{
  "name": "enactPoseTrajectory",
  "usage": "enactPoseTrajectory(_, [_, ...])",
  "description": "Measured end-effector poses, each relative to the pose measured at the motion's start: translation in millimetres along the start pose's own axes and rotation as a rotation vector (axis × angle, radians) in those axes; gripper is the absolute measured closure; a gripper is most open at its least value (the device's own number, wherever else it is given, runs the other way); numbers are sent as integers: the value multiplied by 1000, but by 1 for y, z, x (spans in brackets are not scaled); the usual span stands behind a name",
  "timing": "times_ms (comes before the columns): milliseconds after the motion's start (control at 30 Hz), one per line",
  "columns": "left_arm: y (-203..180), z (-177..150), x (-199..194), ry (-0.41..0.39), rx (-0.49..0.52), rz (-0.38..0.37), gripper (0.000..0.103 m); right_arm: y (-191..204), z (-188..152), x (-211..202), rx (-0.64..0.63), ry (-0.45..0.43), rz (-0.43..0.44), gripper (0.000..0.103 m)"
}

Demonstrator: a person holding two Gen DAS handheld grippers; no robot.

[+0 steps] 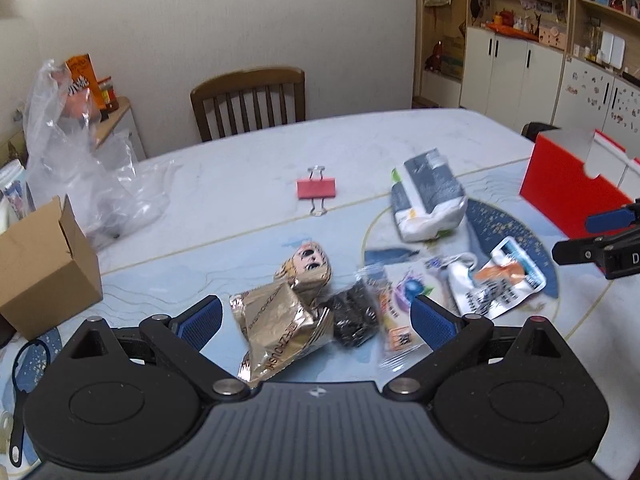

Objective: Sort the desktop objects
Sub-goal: 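Withdraw both tools from the box back toward the table items, then grasp the gold foil packet with the left tool while the right tool grasps the white chicken pouch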

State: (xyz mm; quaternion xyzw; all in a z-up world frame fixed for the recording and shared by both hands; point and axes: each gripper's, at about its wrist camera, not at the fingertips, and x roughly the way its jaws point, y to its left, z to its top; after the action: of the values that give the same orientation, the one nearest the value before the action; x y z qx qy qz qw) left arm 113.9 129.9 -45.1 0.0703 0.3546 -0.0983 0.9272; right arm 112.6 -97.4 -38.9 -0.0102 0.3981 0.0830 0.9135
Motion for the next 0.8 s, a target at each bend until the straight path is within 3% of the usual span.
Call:
enactPoseTrajectory(167, [8, -2, 18, 22, 7, 5, 2, 1, 2, 24, -15, 18, -14, 23])
enactPoseTrajectory(800, [53, 12, 75, 121, -148, -34, 2, -11, 4, 81, 33, 80, -3, 26])
